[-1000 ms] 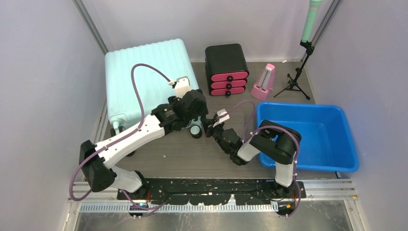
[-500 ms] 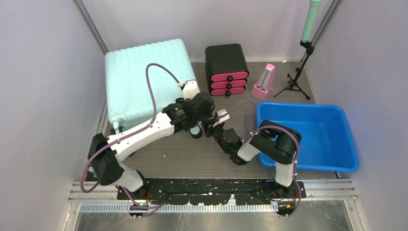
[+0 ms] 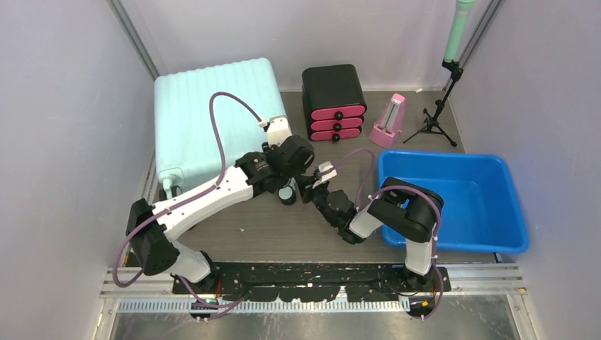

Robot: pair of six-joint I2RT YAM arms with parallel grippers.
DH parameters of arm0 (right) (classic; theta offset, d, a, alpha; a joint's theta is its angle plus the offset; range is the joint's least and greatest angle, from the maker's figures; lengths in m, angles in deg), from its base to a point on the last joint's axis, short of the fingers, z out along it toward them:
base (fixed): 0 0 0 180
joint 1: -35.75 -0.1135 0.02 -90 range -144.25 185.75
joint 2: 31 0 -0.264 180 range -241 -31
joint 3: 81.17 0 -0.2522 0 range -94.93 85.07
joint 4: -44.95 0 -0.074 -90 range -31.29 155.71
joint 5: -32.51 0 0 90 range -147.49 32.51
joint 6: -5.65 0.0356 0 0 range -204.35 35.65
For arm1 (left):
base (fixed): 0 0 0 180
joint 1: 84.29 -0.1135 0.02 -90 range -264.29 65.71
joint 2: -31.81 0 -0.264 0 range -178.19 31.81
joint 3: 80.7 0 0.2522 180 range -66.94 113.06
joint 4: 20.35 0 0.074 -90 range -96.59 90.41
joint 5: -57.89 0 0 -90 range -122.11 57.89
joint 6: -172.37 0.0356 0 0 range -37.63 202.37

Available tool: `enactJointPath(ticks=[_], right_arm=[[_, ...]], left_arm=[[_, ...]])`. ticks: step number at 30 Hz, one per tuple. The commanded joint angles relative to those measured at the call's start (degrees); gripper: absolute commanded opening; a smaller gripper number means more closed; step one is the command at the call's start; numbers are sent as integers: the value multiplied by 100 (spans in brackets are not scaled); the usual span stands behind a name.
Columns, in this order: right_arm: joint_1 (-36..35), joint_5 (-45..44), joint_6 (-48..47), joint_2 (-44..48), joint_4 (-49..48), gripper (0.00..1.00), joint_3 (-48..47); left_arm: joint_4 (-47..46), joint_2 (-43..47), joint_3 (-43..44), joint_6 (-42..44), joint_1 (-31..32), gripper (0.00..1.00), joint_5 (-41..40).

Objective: Open, take out, and arrange the luggage

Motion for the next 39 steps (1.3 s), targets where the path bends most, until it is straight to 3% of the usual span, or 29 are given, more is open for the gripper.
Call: enactJointPath(ticks=[1,10,17,23,30,39], right_arm=[[-1,-253,-223,109,-95,0,-129],[31,-401,-559,170,-89,0,-60],[31,-309,-713,159,110,0,-272],[149,-399,-850,78,429,0,-657],[444,-212,-845,-144,889,0,-1203],[958,45,-862,-425,1538,0,-1892]], left_arm=[[723,594,-15,733,12,0,15],[1290,1765,-623,1364,21,0,264],[1436,2607,-1065,2059,21,0,1323],[1781,3304,-1272,2487,21,0,1728],[2175,3719,-1260,2372,21,0,2148],[2528,4521,-1543,2084,20,0,1870]])
